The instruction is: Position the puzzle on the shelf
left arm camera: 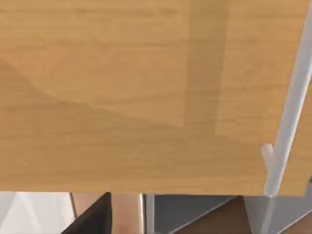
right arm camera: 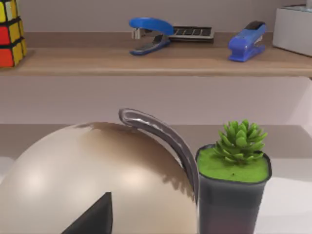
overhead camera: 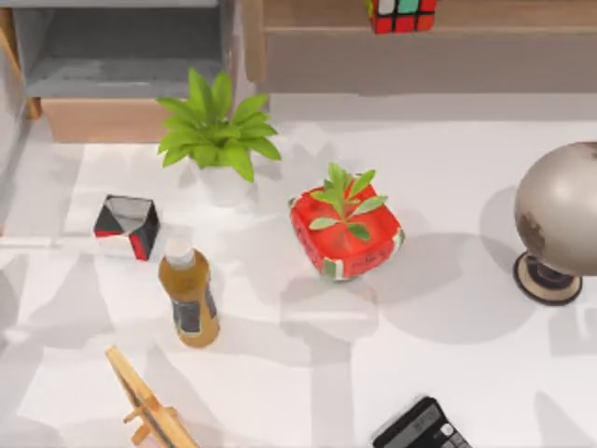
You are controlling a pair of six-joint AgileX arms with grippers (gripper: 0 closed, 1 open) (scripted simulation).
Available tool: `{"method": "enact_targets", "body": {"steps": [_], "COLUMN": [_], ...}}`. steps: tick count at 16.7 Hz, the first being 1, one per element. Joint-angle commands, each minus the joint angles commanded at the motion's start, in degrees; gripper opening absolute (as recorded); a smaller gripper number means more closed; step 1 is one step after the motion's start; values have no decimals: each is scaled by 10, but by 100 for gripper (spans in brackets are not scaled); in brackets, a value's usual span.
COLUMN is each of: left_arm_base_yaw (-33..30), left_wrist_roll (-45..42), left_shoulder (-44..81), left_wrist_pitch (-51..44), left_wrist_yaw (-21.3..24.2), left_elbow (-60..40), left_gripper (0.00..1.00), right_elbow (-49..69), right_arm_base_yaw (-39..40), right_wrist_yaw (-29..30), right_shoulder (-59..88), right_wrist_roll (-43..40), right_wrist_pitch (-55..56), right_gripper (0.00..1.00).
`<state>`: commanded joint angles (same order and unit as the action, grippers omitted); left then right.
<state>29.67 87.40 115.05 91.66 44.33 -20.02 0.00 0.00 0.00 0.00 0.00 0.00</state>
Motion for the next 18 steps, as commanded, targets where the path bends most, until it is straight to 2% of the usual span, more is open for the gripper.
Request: {"method": "enact_targets", "body": {"steps": [2,5,12,18], "left_arm_base_yaw": [62,110,112,80], "left_wrist_roll": [11,15,15,16], "left_shoulder": [8,15,15,31], "left_wrist_pitch": [-8,-14,-15,-43], "left_wrist_yaw": [0,-7,-9,-42], "left_elbow": [-22,-53,-57,-101], "left_gripper": [100,100,100,100], "right_elbow": [0,0,0,0], "right_arm_base_yaw": [0,0,0,0], "right_wrist_yaw": [0,0,0,0], "right_shoulder": [0,0,0,0], "right_wrist_roll": [0,0,0,0], "right_wrist_pitch": [0,0,0,0], "right_gripper": [100,100,100,100]}}
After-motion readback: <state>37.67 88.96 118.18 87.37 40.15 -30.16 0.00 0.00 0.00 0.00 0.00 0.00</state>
